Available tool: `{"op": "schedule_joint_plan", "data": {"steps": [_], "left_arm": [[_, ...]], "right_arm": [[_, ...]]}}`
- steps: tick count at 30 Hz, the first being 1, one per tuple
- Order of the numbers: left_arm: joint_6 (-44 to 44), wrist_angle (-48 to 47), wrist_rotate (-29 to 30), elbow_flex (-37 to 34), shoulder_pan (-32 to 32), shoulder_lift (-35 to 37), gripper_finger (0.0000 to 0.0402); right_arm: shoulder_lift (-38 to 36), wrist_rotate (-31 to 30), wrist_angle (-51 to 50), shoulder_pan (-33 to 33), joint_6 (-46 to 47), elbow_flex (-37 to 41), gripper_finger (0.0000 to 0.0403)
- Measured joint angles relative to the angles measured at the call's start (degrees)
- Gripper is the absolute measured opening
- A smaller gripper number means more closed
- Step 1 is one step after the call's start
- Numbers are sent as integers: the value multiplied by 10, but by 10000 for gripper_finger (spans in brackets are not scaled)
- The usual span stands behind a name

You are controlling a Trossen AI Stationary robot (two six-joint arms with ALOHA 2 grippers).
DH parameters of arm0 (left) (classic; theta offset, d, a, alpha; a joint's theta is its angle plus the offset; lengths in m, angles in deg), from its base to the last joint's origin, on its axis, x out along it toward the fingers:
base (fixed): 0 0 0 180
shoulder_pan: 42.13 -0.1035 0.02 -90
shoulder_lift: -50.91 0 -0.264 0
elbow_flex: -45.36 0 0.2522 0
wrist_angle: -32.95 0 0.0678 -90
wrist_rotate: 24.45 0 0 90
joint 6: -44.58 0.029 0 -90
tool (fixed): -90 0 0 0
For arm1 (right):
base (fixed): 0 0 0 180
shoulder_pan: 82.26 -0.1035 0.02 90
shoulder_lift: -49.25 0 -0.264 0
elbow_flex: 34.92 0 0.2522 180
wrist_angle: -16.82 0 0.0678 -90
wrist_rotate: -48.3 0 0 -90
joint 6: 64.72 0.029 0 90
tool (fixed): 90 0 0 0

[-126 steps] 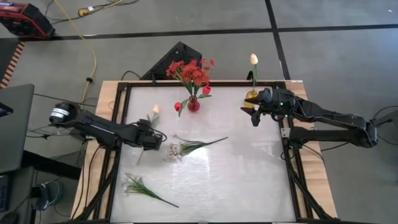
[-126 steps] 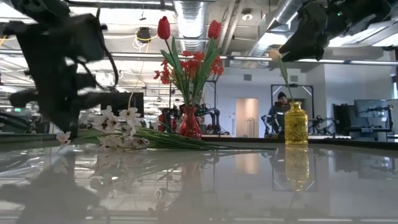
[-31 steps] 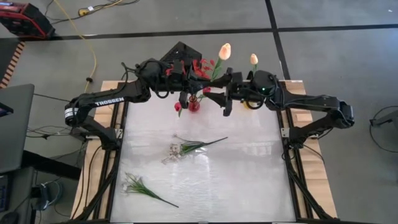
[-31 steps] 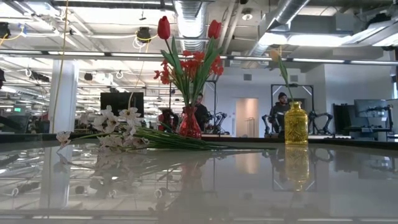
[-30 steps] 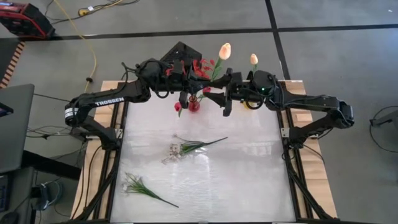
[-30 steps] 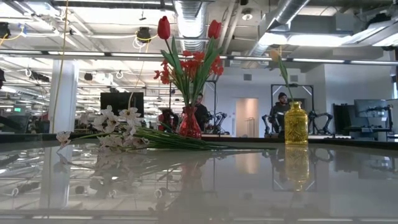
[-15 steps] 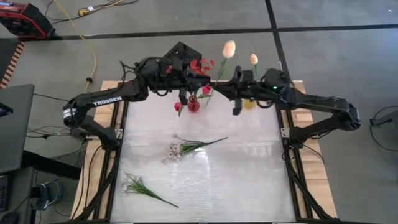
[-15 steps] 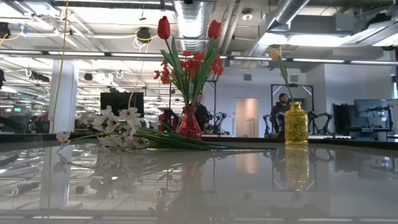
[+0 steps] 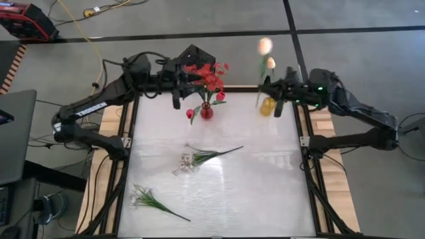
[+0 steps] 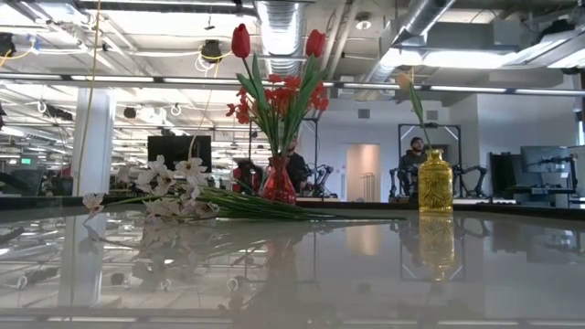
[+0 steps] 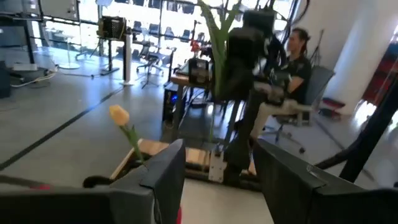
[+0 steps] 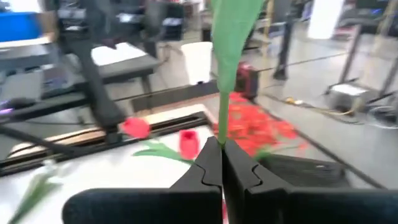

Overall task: Sort flowers into vase by color
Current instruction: Put the white flower into the yellow vase

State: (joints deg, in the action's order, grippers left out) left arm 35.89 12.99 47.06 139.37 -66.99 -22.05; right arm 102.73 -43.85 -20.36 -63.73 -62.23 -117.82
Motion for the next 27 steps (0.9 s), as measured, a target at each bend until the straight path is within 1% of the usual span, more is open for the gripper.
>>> {"op": "schedule_joint_plan", "data": {"steps": [4,6,8,11,14,17,19,22,24,27], "left_arm": [[35,-65,33,0,0,21,178],[36,-93,49,0,0,25,178],[40,-123,61,0,0,26,178],[38,-146,60,0,0,26,178],[47,-170,46,0,0,26,178],[44,-186,42,0,0,26,178],[41,-197,41,0,0,26,178],[42,-221,42,-3,5,26,178],[34,-201,41,-20,10,26,178],[20,-195,32,-55,16,31,178]], "right_arm": [[-32,-13,-24,38,-26,0,18],[-36,-22,-36,66,-31,0,18],[-35,-23,-74,95,-37,0,18],[-31,-23,-124,136,-38,1,18],[-34,-22,-131,162,-54,2,18],[-50,-21,-94,192,-55,40,18],[-72,-20,-50,217,-54,90,18],[-110,-18,57,249,-15,184,18],[-129,-9,123,265,9,244,18],[-146,4,191,281,26,308,18]]}}
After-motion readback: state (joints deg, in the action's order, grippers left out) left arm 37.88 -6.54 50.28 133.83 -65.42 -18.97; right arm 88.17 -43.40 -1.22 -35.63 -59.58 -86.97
